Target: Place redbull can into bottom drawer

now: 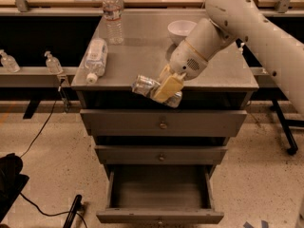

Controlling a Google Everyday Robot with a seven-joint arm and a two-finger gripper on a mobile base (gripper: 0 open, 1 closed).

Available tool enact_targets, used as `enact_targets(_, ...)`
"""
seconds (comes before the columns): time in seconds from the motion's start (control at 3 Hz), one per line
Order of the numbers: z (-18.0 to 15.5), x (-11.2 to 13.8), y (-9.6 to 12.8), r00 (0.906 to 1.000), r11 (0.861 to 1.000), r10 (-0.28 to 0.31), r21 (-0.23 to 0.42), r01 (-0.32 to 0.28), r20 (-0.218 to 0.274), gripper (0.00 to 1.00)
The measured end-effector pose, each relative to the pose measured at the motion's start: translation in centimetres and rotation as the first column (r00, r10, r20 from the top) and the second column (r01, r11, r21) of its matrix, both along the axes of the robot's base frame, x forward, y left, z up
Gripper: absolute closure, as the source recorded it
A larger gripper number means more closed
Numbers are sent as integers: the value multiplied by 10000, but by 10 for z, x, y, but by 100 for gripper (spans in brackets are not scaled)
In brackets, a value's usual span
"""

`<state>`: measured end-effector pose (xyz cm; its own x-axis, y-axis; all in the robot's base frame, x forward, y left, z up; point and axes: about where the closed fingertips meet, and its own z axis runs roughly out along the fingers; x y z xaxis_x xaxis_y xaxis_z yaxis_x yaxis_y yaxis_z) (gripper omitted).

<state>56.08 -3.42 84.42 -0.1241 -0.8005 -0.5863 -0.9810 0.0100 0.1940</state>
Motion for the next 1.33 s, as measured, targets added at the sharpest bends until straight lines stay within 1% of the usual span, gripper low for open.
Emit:
enact_targets(0.33,-13,-11,-12,9901,9986,-206,-463,273,1389,100)
enact_targets(0.67,-18,-36,-53,9450,9757,-1298,-1309,1756,3003,100)
enact_targets(1.0,-41,-46,-79,9235,9518,-2059,-1529,2658,3236,100)
enact_targets(1.33,-55,-42,-72,9153,9619,-1442,-1639,2189,3762,100)
